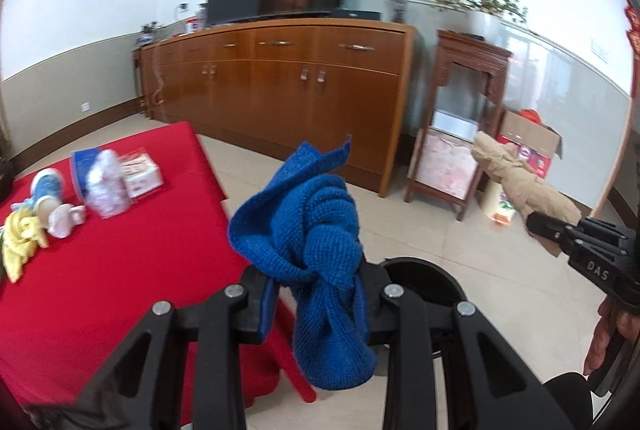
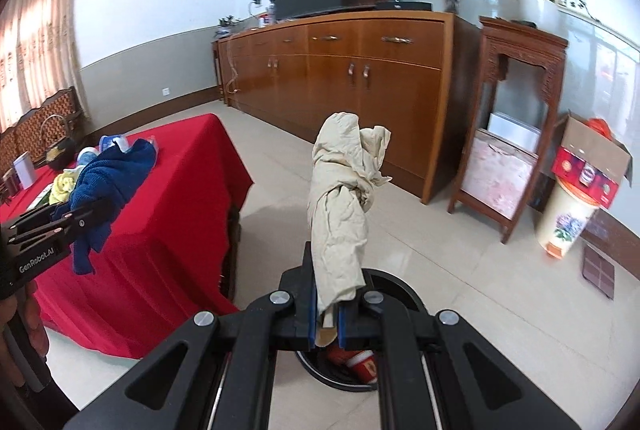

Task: Collect trash
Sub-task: 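Carry the beige cloth and blue towel over the bucket and release both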

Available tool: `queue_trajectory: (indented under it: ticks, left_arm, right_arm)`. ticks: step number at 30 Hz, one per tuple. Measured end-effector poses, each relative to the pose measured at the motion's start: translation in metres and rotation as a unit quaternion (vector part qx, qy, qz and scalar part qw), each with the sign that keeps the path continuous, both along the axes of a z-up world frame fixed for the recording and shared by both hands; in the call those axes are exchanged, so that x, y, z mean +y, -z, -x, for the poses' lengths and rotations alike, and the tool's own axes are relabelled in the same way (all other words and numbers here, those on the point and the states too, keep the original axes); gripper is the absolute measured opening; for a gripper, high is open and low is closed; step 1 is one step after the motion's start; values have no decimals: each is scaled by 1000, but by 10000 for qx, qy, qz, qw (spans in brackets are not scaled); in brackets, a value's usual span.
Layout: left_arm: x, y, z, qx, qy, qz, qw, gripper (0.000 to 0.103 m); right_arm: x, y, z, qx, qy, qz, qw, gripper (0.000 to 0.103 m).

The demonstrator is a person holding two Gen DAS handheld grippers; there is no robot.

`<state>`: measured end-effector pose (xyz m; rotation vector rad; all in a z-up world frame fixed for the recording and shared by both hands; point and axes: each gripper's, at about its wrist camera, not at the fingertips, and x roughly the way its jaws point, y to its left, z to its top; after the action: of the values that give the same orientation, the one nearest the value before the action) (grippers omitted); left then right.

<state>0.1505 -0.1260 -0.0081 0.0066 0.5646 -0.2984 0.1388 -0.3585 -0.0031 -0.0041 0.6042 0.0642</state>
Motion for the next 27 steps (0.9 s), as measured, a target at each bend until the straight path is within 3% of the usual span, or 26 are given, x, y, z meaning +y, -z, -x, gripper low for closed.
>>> queue_trajectory:
  ticks: [12, 27]
  left_arm:
    - [-71, 34, -5, 425, 913, -224, 9947, 32]
    - [-138, 111, -50, 1126, 1343, -389, 9837, 33]
  right_arm:
    - [-34, 47, -15, 509, -153, 314, 9981, 8]
    - [-75, 142, -65, 1350, -667, 440, 9876, 8]
